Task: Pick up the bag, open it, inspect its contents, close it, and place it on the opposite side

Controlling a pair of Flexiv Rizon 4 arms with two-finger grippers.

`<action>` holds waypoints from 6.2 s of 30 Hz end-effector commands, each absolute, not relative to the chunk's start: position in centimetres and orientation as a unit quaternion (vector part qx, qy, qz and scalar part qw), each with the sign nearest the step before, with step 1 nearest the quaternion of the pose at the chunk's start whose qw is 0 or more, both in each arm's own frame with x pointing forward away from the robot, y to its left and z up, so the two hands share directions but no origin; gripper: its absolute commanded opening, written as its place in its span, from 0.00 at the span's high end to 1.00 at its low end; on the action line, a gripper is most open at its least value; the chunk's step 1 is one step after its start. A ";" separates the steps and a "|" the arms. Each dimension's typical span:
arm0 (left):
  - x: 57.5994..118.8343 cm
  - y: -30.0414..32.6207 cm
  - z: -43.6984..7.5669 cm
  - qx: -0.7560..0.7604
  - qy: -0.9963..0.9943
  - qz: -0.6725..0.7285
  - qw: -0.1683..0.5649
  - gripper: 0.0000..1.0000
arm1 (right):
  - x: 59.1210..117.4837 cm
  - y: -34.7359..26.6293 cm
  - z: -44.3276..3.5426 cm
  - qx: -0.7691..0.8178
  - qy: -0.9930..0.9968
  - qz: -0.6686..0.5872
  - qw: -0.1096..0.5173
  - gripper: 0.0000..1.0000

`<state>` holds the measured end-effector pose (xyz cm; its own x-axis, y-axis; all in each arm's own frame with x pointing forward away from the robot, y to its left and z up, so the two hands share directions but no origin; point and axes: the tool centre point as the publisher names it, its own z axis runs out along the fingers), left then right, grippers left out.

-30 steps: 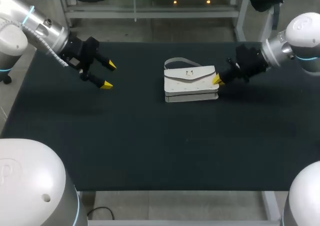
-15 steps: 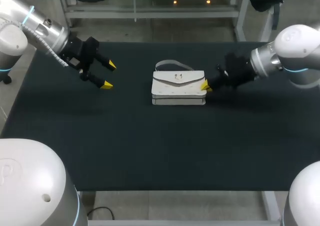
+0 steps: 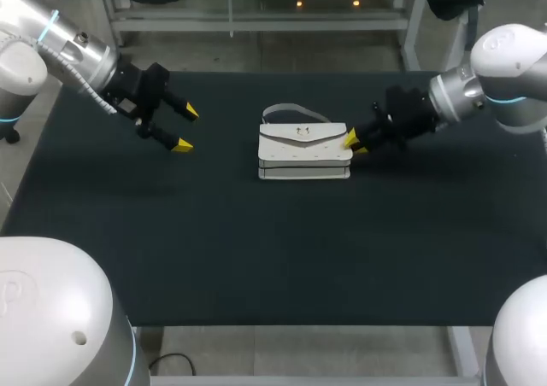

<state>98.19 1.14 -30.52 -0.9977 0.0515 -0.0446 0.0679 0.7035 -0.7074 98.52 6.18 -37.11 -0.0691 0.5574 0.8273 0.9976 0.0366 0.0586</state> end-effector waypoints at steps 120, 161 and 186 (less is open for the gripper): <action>98.2 1.0 -30.5 0.041 0.924 -0.380 0.016 0.00 | 97.6 8.5 -26.6 -0.429 -0.872 -0.233 0.025 0.00; 99.1 -3.0 -27.7 0.236 0.898 -0.322 0.183 0.00 | 94.1 13.3 -27.7 -0.066 -0.953 -0.095 -0.282 0.00; 99.6 -6.7 -27.5 0.315 0.862 -0.341 0.202 0.00 | 94.0 14.1 -33.0 0.012 -0.928 -0.088 -0.362 0.05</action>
